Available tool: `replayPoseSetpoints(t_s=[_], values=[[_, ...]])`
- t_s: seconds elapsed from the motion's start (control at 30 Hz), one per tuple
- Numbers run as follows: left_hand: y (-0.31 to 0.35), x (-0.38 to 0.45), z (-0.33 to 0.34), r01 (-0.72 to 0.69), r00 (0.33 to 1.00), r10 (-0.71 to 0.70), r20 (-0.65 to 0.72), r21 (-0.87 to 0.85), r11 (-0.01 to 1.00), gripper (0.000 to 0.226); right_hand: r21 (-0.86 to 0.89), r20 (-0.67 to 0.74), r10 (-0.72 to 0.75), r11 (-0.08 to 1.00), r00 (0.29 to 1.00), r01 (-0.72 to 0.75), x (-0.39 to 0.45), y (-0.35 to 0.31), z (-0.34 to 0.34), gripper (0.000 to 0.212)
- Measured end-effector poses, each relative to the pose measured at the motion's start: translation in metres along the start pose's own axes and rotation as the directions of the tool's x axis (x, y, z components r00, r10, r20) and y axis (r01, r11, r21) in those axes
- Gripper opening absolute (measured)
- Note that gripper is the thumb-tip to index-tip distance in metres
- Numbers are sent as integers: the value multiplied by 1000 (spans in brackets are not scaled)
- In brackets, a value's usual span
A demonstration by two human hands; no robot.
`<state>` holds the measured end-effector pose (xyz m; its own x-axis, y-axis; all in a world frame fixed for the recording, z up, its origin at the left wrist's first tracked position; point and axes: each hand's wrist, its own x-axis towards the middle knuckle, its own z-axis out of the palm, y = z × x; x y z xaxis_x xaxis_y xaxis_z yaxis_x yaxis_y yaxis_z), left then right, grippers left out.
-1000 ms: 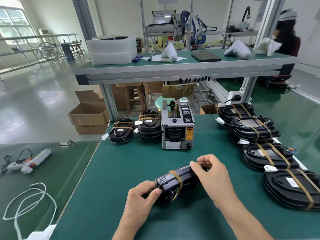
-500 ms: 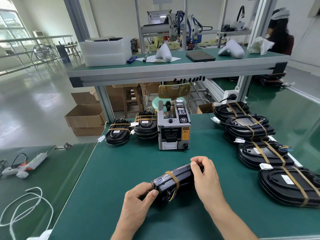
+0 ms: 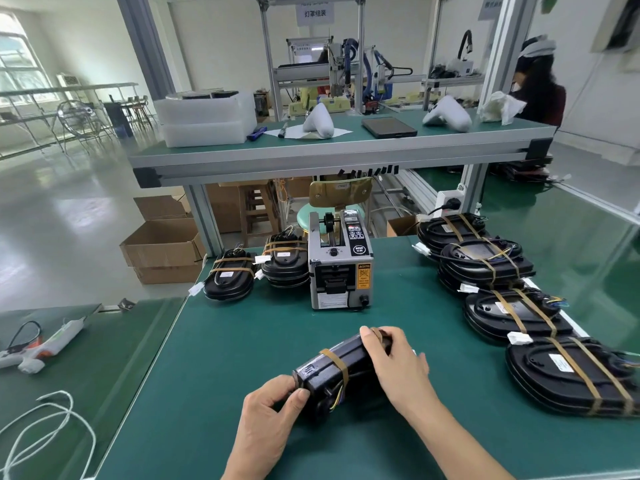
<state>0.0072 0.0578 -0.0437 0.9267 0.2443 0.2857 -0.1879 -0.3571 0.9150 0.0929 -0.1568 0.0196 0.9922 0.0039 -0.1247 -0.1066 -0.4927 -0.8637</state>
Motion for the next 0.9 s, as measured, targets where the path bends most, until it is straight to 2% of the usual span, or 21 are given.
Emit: replayPoseSetpoints(t_s=[0.13, 0.27, 0.4, 0.5, 0.6, 0.67, 0.77, 0.83, 0.9], values=[[1, -2, 1, -24, 998, 23, 54, 18, 1000, 27, 14, -7, -64, 998, 998, 64, 1, -13, -5, 58], [6, -3, 1, -94, 993, 87, 81, 88, 992, 30, -12, -56, -255, 967, 965, 255, -2, -29, -13, 73], [7, -3, 3, -178, 970, 144, 195, 171, 969, 7, -144, -106, -482, 873, 870, 466, -13, -38, -12, 67], [7, -1, 4, -168, 967, 130, 221, 163, 972, 11, -216, -129, -594, 798, 794, 563, -19, -38, -6, 63], [11, -2, 2, -172, 968, 131, 216, 184, 968, 15, -259, -165, -642, 761, 749, 595, -23, -38, -3, 58], [12, -5, 0, -210, 952, 155, 265, 196, 958, 23, -292, -186, -671, 735, 718, 612, -26, -38, -1, 54], [20, -8, -2, -238, 932, 184, 312, 143, 961, 56, -346, -181, -735, 670, 654, 657, -35, -36, 6, 53], [22, -8, -3, -215, 945, 170, 281, 138, 967, 73, -387, -154, -788, 603, 596, 697, -43, -33, 14, 53], [24, -9, -4, -213, 959, 174, 225, 161, 964, 62, -410, -134, -821, 555, 555, 724, -51, -32, 24, 53]])
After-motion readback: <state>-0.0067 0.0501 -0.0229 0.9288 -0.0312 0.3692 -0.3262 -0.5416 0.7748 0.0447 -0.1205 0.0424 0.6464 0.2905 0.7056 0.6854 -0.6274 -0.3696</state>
